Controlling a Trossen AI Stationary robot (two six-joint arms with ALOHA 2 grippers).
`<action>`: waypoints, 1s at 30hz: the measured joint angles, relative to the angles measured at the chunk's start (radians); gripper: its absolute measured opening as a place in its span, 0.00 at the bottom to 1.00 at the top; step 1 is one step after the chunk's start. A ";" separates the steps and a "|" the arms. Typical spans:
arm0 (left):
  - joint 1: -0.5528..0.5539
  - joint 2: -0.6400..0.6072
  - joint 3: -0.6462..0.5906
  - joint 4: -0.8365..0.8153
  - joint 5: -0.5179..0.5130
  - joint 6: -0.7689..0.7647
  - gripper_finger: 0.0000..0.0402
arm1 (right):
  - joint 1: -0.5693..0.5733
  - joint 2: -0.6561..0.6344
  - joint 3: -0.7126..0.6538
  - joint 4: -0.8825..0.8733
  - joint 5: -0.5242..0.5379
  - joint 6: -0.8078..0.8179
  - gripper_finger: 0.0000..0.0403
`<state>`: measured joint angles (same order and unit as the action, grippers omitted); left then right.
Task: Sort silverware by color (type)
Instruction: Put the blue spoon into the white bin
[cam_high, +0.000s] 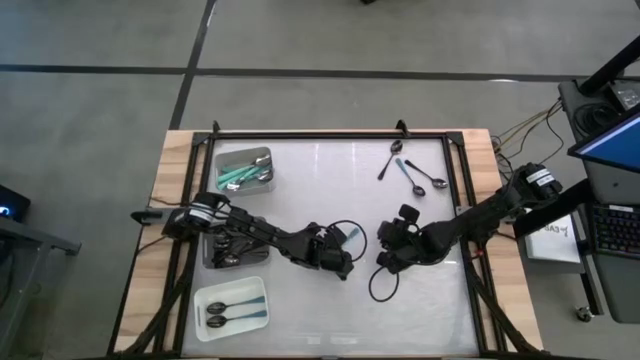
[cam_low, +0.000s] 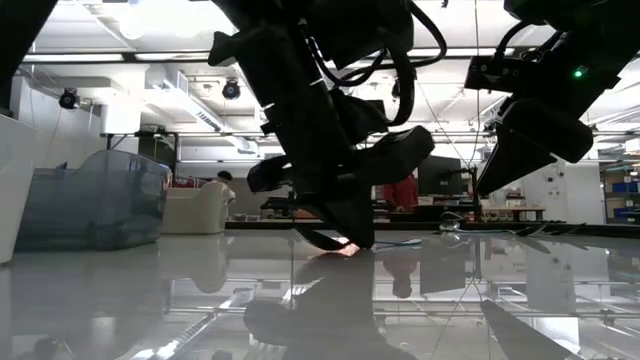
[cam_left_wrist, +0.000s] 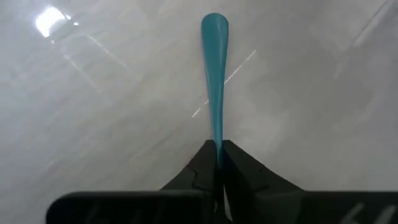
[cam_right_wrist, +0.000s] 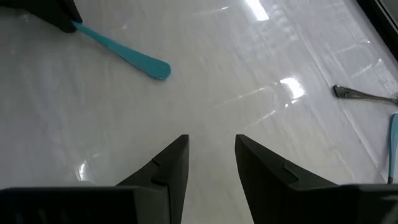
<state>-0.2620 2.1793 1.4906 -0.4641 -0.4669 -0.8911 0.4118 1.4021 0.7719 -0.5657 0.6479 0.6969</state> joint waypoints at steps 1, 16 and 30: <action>-0.007 -0.019 -0.003 -0.036 -0.002 0.020 0.01 | 0.000 0.000 0.000 0.002 0.000 0.000 0.31; -0.242 -0.437 -0.152 -0.489 -0.138 -0.206 0.00 | 0.000 0.000 0.000 0.028 0.000 0.000 0.31; -0.648 -0.673 -0.365 -0.516 -0.018 -0.555 0.01 | 0.000 0.000 0.000 0.032 0.000 0.000 0.31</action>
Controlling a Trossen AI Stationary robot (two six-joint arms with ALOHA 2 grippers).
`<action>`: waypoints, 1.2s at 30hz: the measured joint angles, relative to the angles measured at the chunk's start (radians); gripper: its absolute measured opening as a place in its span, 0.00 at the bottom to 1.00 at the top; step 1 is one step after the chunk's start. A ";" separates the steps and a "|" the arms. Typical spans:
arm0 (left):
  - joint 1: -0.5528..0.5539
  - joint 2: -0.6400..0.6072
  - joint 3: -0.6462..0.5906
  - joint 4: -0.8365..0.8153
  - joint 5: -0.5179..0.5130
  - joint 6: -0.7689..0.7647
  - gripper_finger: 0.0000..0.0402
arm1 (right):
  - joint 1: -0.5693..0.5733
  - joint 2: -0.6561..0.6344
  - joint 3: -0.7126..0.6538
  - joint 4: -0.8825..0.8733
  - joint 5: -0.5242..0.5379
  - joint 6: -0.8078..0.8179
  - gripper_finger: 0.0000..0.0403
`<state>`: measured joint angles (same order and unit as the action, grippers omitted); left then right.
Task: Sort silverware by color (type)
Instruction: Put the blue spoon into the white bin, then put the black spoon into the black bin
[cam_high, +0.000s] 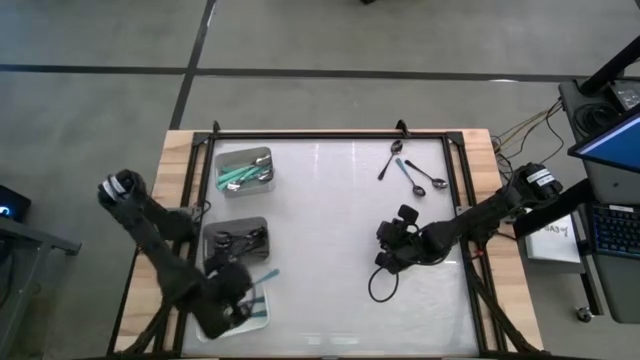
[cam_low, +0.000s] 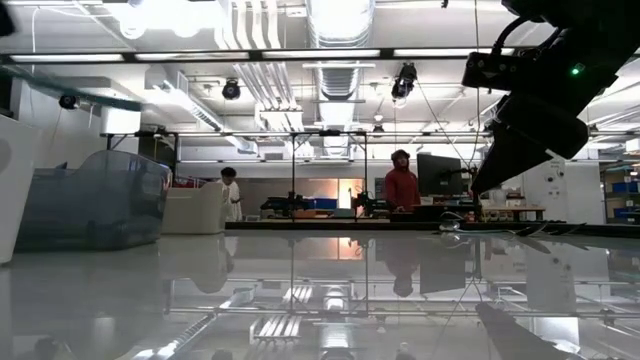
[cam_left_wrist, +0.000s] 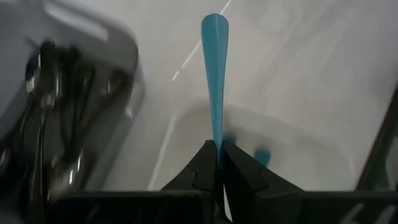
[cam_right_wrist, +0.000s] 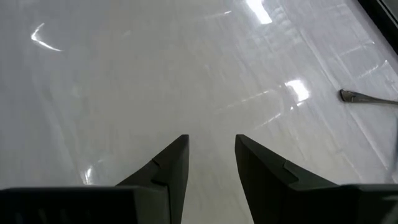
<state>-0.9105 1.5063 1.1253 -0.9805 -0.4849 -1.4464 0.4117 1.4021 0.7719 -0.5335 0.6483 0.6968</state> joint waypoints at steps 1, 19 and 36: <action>-0.029 0.000 -0.001 -0.013 0.002 -0.029 0.01 | 0.000 0.000 0.000 0.000 0.000 0.000 0.31; -0.173 0.043 0.002 -0.029 0.024 -0.275 0.19 | 0.000 0.000 0.000 0.001 0.000 0.000 0.31; -0.033 0.046 0.104 0.169 -0.452 0.022 0.25 | 0.000 0.000 0.001 0.001 0.000 0.000 0.31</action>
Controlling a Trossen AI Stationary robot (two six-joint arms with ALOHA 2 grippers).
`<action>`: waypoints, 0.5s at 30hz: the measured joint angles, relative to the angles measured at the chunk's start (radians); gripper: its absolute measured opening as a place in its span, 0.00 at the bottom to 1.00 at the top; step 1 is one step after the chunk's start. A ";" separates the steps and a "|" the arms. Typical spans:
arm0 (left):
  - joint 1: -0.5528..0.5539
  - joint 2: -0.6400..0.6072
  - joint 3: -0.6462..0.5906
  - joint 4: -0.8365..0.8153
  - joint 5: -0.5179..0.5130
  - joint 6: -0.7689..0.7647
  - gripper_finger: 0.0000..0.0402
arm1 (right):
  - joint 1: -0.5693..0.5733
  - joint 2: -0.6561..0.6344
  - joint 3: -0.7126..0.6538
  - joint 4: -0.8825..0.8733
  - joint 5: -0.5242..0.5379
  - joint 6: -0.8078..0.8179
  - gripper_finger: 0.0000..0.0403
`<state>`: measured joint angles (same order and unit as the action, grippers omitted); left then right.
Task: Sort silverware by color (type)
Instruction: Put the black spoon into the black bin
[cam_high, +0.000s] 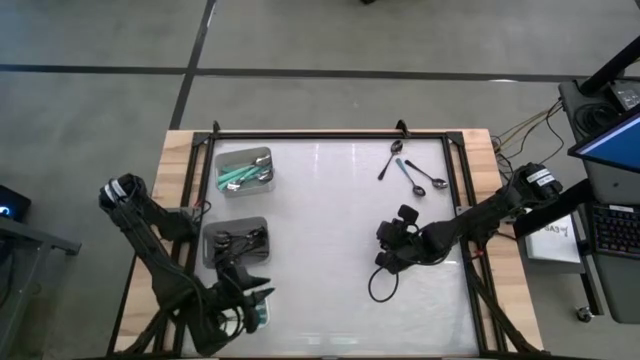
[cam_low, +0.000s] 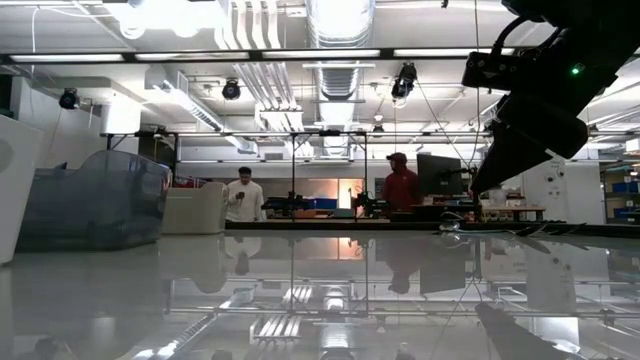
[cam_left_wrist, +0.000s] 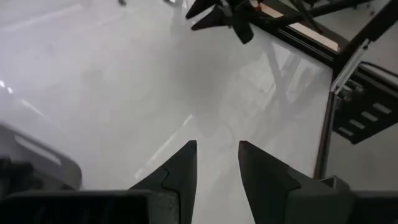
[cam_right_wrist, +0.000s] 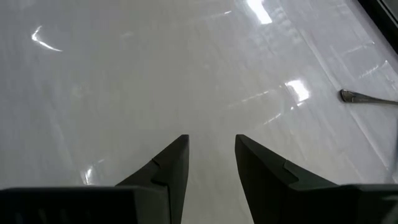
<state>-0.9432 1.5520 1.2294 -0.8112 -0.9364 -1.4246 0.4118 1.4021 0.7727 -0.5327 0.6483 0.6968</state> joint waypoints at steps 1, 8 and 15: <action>0.008 0.000 0.001 0.012 -0.003 0.038 0.25 | 0.000 0.000 0.000 0.000 0.000 0.000 0.31; 0.054 0.000 0.001 0.072 0.002 0.221 0.23 | 0.000 0.000 0.000 0.000 0.000 0.000 0.31; 0.072 0.000 0.001 0.075 0.003 0.234 0.23 | -0.005 0.000 0.000 0.094 -0.001 0.023 0.31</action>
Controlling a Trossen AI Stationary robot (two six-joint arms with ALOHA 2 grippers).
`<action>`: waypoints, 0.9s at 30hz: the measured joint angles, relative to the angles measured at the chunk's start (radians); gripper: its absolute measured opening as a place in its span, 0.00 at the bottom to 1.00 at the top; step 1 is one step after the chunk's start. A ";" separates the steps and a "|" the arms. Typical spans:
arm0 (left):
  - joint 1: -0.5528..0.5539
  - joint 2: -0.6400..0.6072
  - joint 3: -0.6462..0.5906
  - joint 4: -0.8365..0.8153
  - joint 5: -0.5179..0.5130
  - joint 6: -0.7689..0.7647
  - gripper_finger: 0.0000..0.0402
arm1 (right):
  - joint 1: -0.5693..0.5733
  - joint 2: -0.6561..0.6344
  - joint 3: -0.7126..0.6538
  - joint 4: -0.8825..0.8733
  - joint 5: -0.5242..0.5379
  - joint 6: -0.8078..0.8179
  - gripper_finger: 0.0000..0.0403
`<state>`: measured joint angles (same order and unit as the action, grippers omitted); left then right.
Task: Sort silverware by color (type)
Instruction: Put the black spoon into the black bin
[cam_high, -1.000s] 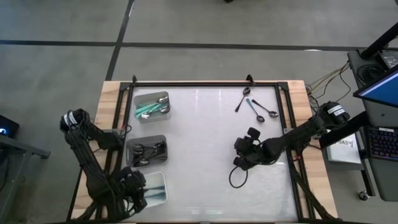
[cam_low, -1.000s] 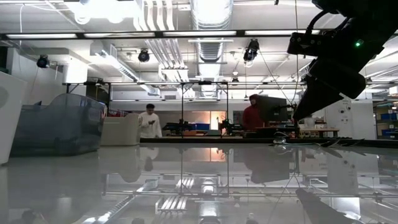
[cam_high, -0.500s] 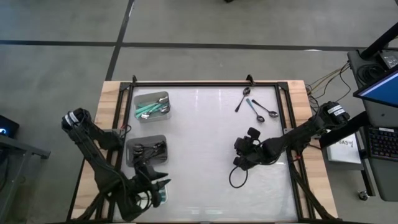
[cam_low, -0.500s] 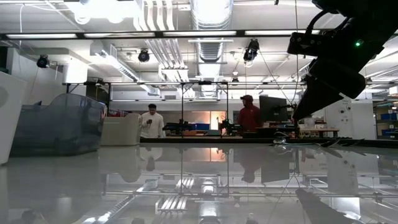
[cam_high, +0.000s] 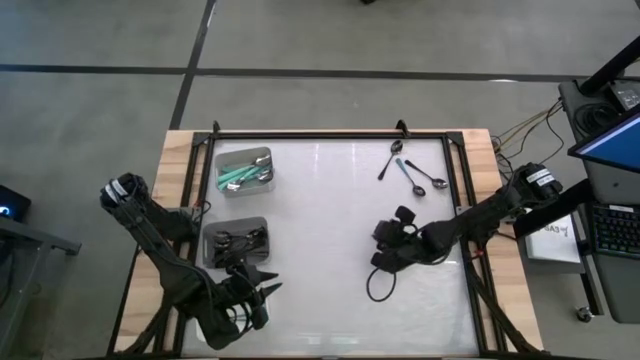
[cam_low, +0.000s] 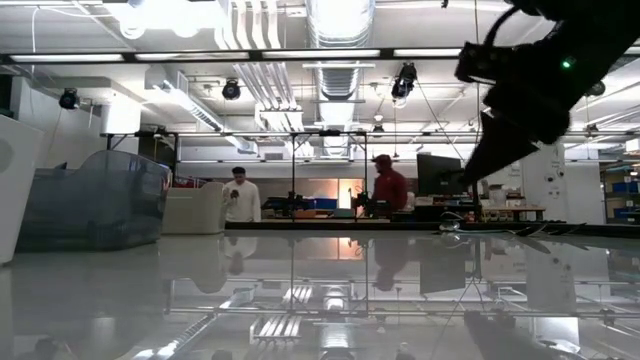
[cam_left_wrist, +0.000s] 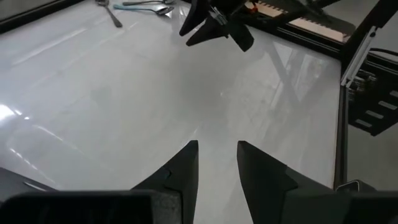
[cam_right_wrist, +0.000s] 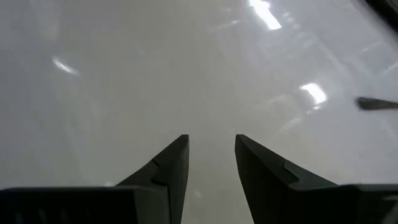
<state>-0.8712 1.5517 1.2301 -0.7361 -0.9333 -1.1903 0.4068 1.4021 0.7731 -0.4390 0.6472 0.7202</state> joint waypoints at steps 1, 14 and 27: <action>0.001 0.000 0.000 0.001 0.000 -0.001 0.23 | 0.000 0.000 0.000 0.035 0.000 0.028 0.31; 0.004 -0.010 0.000 0.003 -0.078 0.011 0.23 | -0.006 0.005 0.000 0.505 0.000 0.094 0.31; 0.005 -0.004 0.000 0.020 -0.086 -0.004 0.23 | -0.036 0.006 0.000 0.693 0.010 -0.002 0.31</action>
<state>-0.8658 1.5478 1.2304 -0.7156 -1.0192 -1.1942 0.3709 1.4078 0.7731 0.2543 0.6569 0.7180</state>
